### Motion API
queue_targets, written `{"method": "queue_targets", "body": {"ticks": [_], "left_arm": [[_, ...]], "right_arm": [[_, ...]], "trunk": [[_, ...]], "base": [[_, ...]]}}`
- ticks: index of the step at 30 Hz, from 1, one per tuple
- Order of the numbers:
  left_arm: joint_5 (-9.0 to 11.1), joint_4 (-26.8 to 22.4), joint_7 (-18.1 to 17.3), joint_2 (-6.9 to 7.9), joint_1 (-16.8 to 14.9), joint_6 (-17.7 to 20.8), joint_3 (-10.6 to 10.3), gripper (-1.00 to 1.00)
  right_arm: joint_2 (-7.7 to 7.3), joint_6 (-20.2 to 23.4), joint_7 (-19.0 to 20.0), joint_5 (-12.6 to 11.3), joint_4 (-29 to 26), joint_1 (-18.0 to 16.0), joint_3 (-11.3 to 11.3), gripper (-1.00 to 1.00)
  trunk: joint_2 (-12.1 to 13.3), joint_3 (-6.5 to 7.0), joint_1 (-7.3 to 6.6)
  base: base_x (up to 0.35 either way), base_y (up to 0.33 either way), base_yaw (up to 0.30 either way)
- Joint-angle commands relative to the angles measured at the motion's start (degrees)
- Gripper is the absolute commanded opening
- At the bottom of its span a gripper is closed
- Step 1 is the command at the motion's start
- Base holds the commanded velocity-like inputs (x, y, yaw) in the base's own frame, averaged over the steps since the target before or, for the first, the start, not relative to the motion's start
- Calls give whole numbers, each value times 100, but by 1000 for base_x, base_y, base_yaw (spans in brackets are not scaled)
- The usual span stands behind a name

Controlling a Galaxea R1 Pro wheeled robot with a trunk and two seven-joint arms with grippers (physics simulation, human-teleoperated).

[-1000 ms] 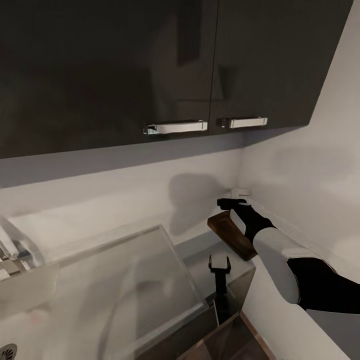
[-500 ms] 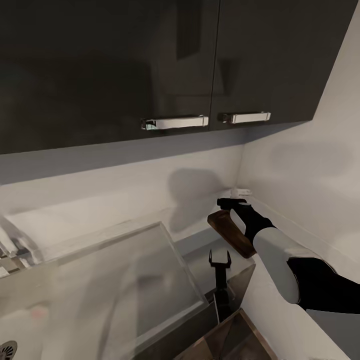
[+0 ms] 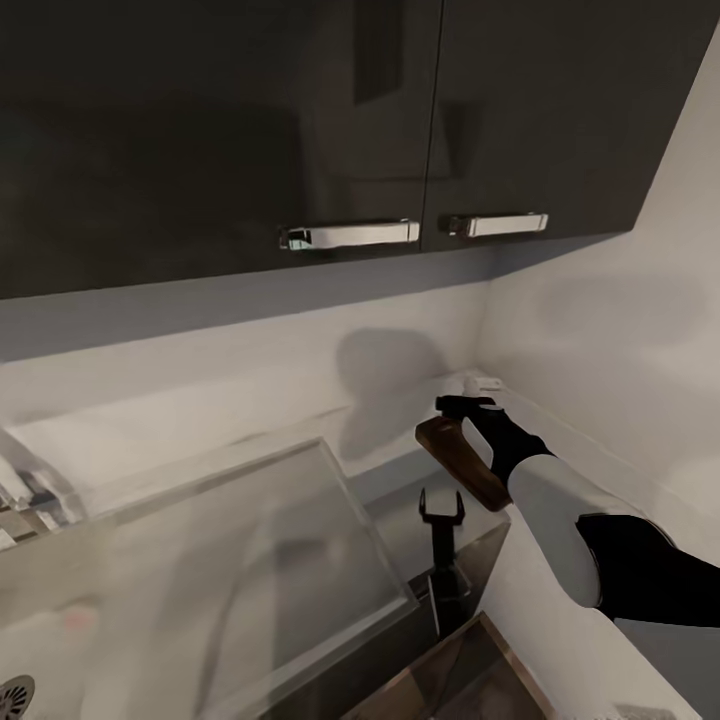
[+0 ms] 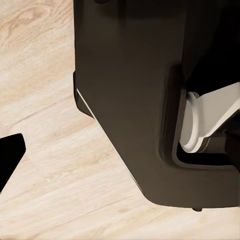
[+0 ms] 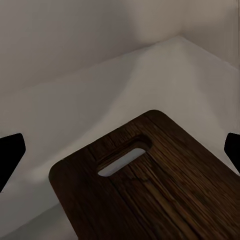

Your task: In the kitchen, take the Vidalia onion out of the sink, dice it on the chopping board with the paring knife, put the diced onion into the bowl on the countertop, then place both the paring knife and the chopping board into the sink.

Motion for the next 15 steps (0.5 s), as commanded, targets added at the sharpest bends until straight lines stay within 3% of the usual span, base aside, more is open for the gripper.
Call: {"method": "queue_targets", "body": {"ticks": [1, 15], "left_arm": [[6, -8, 2, -3, 3, -8, 5, 100], [7, -7, -5, -16, 3, -8, 0, 100]], "right_arm": [[-7, 31, -31, -44, -11, -3, 28, 100], [-76, 31, -32, -44, -18, -3, 35, 100]], "trunk": [[-9, -18, 2], [-9, -149, 2]], "base": [[0, 0, 0], [0, 0, 0]]}}
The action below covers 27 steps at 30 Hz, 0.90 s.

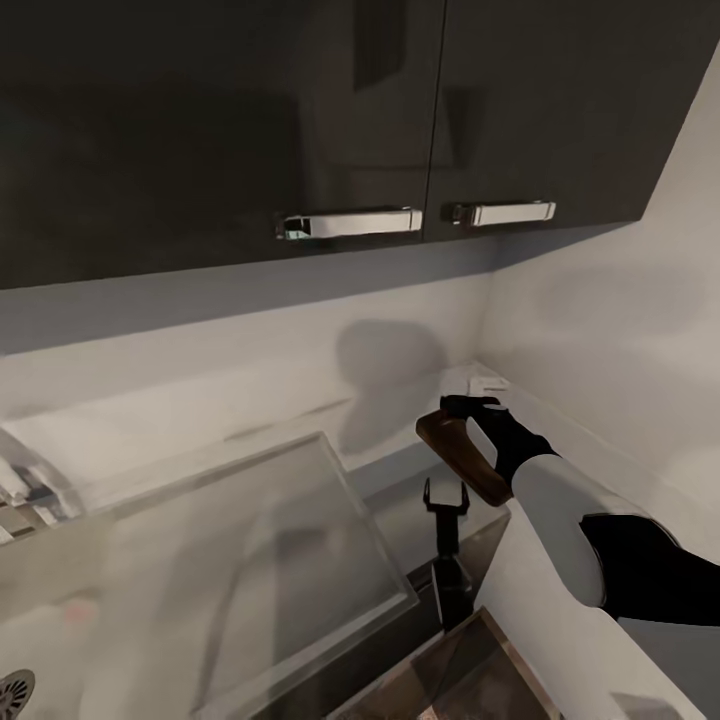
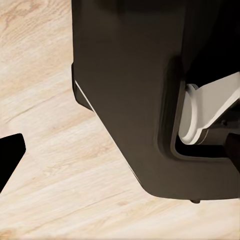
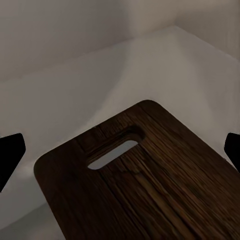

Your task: In the kitchen, take the Vidalia onion out of the sink, dice it on the chopping board with the paring knife, put the diced onion into the bowl on the countertop, then place both the paring knife and the chopping board into the sink.

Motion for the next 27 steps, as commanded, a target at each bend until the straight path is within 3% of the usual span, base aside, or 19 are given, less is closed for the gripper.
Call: {"method": "queue_targets", "body": {"ticks": [1, 11, 16, 27], "left_arm": [[6, -7, 1, -2, 3, -8, 3, 100], [6, -7, 1, -3, 3, -8, 2, 100], [6, -2, 1, -3, 3, -8, 1, 100], [6, -1, 1, -11, 3, -8, 0, 100]], "right_arm": [[-1, 31, -33, -43, -13, -3, 27, 100], [-3, 31, -38, -43, -18, -3, 27, 100], [-1, 31, -38, -43, -18, -3, 27, 100], [-1, 31, -42, -43, -18, -3, 27, 100]], "trunk": [[-8, -18, 2], [-8, -112, 2], [-8, -154, 2], [-8, -166, 2]], "base": [[0, 0, 0], [6, 0, 0], [187, 0, 0], [79, 0, 0]]}}
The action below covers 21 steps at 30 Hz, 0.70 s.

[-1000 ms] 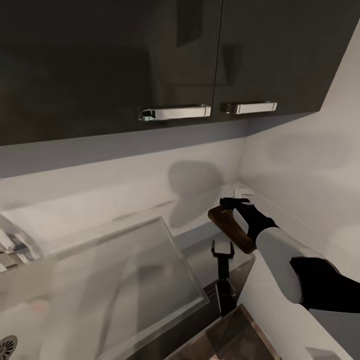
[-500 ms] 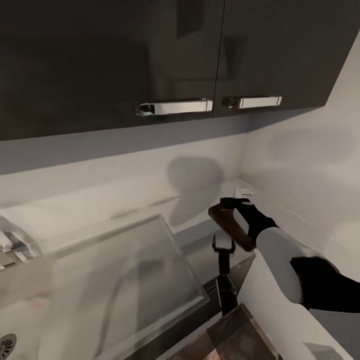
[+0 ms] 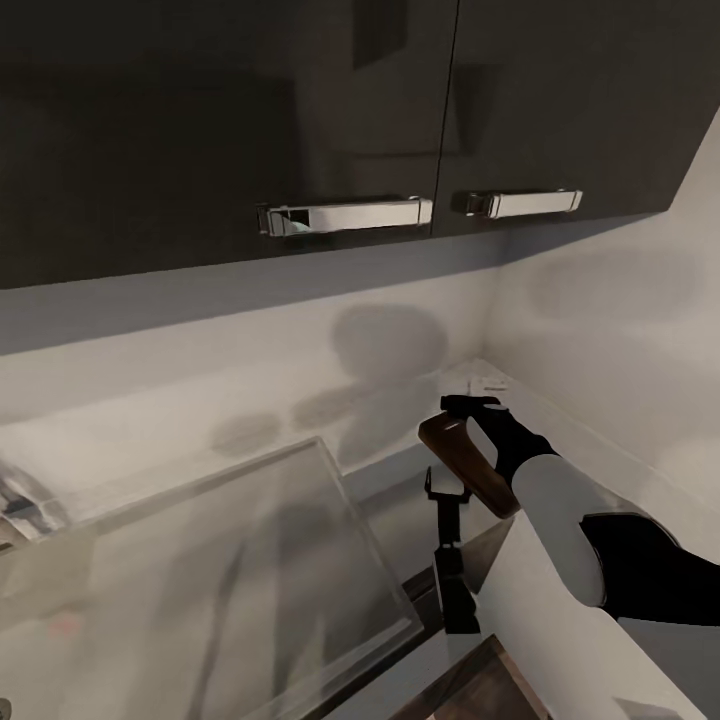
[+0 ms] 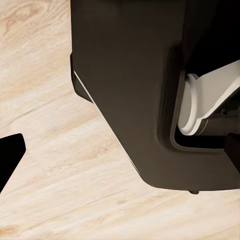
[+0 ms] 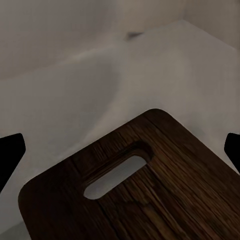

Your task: In the kitchen, take the Vidalia onion out of the sink, dice it on the chopping board with the paring knife, put the diced onion into the bowl on the countertop, then place both the paring knife and the chopping board into the sink.

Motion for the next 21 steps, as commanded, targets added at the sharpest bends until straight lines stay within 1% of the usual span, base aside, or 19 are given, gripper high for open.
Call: {"method": "queue_targets", "body": {"ticks": [1, 5, 13, 21], "left_arm": [[6, -8, 1, -2, 3, -8, 4, 100], [6, -8, 1, -2, 3, -8, 0, 100], [6, -8, 1, -2, 3, -8, -2, 100], [6, -8, 1, -4, 3, -8, -2, 100]], "right_arm": [[-1, 31, -33, -44, -9, -3, 27, 100], [1, 31, -32, -44, -9, -3, 27, 100], [4, 31, -31, -44, -9, -3, 32, 100], [8, 31, -36, -44, -5, -3, 41, 100]], "trunk": [[-8, -8, 2], [-8, -8, 2], [-8, -8, 2], [-8, -8, 2]], "base": [[1, 0, 0], [0, -17, 0], [0, -92, 0], [0, -10, 0]]}}
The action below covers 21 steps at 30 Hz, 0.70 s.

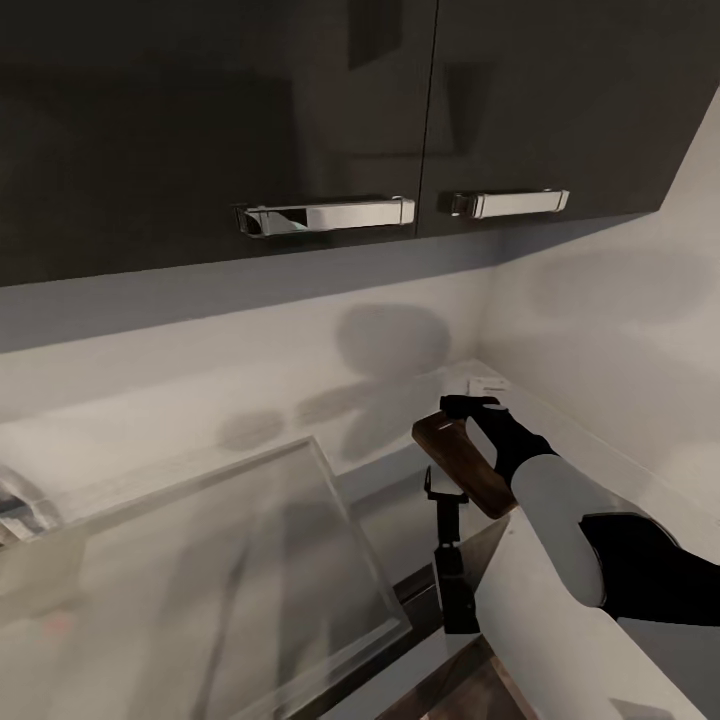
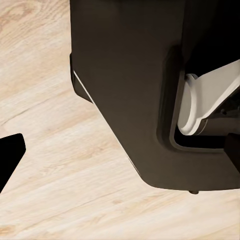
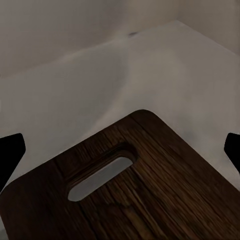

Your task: In the kitchen, take the Vidalia onion out of the sink, dice it on the chopping board with the paring knife, put the diced onion into the bowl on the countertop, then place both the paring knife and the chopping board into the sink.

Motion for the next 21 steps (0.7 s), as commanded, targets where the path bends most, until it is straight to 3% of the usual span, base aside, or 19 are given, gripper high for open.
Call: {"method": "queue_targets", "body": {"ticks": [1, 21], "left_arm": [[6, -8, 1, -1, 3, -8, 4, 100], [6, -8, 1, 0, 3, -8, 4, 100]], "right_arm": [[2, 31, -31, -44, -8, -3, 30, 100], [-1, 31, -31, -44, -13, -3, 22, 100]], "trunk": [[-8, -8, 2], [-8, -23, 2]], "base": [[0, -1, 0], [0, 0, 0]]}}
